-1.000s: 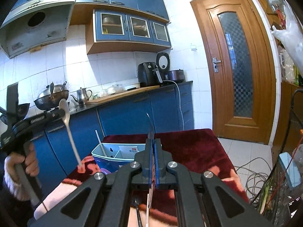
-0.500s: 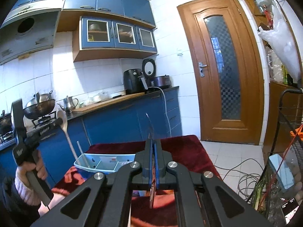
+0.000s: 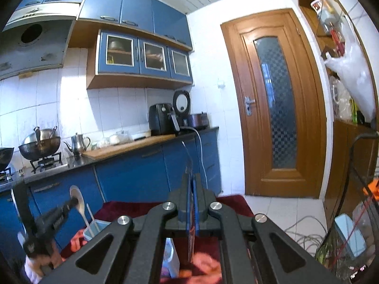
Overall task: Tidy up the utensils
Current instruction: 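Lower the spoon into the Box holder with the left tool while the right tool drops the knife in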
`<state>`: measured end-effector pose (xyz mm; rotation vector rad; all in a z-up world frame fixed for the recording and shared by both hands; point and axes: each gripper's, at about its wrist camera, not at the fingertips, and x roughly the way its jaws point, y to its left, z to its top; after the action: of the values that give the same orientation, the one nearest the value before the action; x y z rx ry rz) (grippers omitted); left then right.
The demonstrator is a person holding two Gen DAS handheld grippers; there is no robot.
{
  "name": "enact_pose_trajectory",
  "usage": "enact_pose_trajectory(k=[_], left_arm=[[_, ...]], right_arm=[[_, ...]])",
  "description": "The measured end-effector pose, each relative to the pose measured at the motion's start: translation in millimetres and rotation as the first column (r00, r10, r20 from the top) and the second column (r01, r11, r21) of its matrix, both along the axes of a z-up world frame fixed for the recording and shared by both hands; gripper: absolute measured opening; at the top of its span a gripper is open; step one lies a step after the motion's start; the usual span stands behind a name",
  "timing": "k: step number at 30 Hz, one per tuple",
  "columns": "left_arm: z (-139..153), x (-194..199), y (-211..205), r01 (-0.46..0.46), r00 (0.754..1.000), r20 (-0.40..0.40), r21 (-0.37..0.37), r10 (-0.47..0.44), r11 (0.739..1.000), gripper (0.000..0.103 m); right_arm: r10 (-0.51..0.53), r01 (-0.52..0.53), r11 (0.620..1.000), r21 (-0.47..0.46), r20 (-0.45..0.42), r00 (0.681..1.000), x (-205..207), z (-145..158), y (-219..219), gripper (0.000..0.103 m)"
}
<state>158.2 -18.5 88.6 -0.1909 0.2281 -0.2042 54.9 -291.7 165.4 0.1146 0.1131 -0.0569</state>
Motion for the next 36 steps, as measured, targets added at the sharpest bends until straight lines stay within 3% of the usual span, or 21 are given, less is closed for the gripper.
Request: enact_pose_trajectory(k=[3, 7, 13, 32, 34, 36], left_arm=[[-5.1, 2.2, -1.6, 0.006, 1.000, -0.011, 0.007, -0.006, 1.000, 0.002], [-11.5, 5.1, -2.7, 0.014, 0.999, -0.029, 0.017, -0.013, 1.000, 0.002], [-15.2, 5.4, -5.8, 0.028, 0.999, -0.041, 0.023, -0.027, 0.999, 0.002], [-19.3, 10.1, -3.4, 0.049, 0.996, -0.070, 0.014, -0.048, 0.999, 0.002], [-20.5, 10.1, -4.8, 0.055, 0.996, -0.077, 0.017, -0.053, 0.998, 0.003], [-21.5, 10.2, -5.9, 0.057, 0.995, -0.083, 0.019, -0.055, 0.998, 0.004]], right_arm=[[0.019, -0.019, 1.000, 0.002, 0.035, 0.999, 7.8, 7.5, 6.7, 0.003], [0.069, -0.070, 0.998, 0.001, 0.020, 0.997, 21.7, 9.2, 19.7, 0.003], [0.132, -0.136, 0.989, -0.055, -0.063, 0.989, 41.9, -3.5, 45.8, 0.003], [0.220, -0.241, 0.969, -0.046, -0.272, 0.937, 77.0, -48.5, 67.7, 0.005], [0.229, -0.246, 0.969, -0.034, -0.270, 0.935, 75.3, -49.2, 67.0, 0.009], [0.237, -0.252, 0.968, -0.024, -0.258, 0.936, 71.8, -47.8, 65.9, 0.022]])
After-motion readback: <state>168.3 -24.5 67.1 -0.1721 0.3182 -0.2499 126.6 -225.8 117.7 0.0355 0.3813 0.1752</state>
